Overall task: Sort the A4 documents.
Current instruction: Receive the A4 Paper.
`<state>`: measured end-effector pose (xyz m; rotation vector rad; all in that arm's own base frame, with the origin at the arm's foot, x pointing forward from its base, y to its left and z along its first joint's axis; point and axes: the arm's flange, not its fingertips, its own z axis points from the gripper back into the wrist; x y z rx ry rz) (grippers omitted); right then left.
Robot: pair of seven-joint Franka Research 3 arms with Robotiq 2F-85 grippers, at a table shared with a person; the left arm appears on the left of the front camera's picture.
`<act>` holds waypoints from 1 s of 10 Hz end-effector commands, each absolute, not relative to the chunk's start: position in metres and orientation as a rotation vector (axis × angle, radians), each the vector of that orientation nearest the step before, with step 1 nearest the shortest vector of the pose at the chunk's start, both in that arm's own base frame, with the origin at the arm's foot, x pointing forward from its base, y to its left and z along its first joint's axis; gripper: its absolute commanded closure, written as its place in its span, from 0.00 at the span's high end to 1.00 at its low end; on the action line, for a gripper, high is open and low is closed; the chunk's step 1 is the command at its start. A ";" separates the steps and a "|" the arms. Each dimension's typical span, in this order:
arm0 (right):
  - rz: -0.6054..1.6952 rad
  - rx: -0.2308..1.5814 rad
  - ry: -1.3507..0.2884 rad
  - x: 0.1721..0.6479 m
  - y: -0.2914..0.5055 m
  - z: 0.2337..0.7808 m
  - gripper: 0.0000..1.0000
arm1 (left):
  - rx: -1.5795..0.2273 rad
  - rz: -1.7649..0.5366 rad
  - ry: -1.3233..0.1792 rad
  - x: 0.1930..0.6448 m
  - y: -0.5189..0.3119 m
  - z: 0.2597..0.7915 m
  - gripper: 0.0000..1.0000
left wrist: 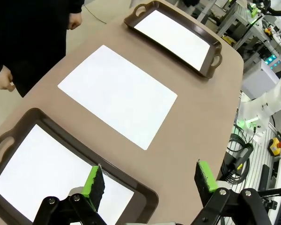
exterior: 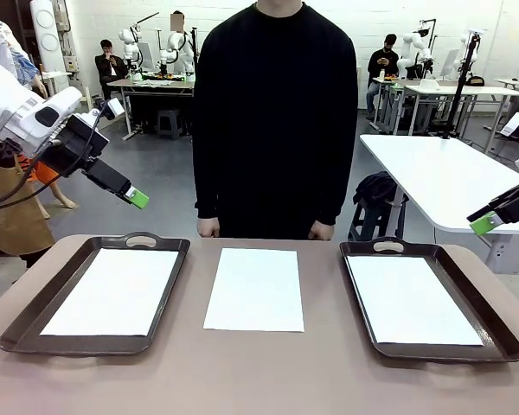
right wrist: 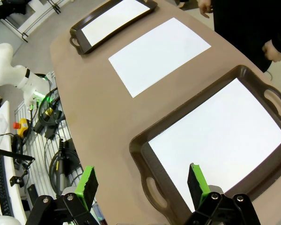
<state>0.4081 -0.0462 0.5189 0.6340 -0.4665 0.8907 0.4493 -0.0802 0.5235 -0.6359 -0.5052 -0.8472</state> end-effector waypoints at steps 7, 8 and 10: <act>0.896 0.633 -0.463 0.407 -0.047 0.519 1.00 | -0.634 -0.849 -0.516 0.449 -0.080 0.529 1.00; 0.896 0.633 -0.463 0.407 -0.047 0.519 1.00 | -0.634 -0.849 -0.516 0.449 -0.080 0.529 1.00; 0.896 0.633 -0.463 0.407 -0.047 0.519 1.00 | -0.634 -0.849 -0.516 0.449 -0.080 0.529 1.00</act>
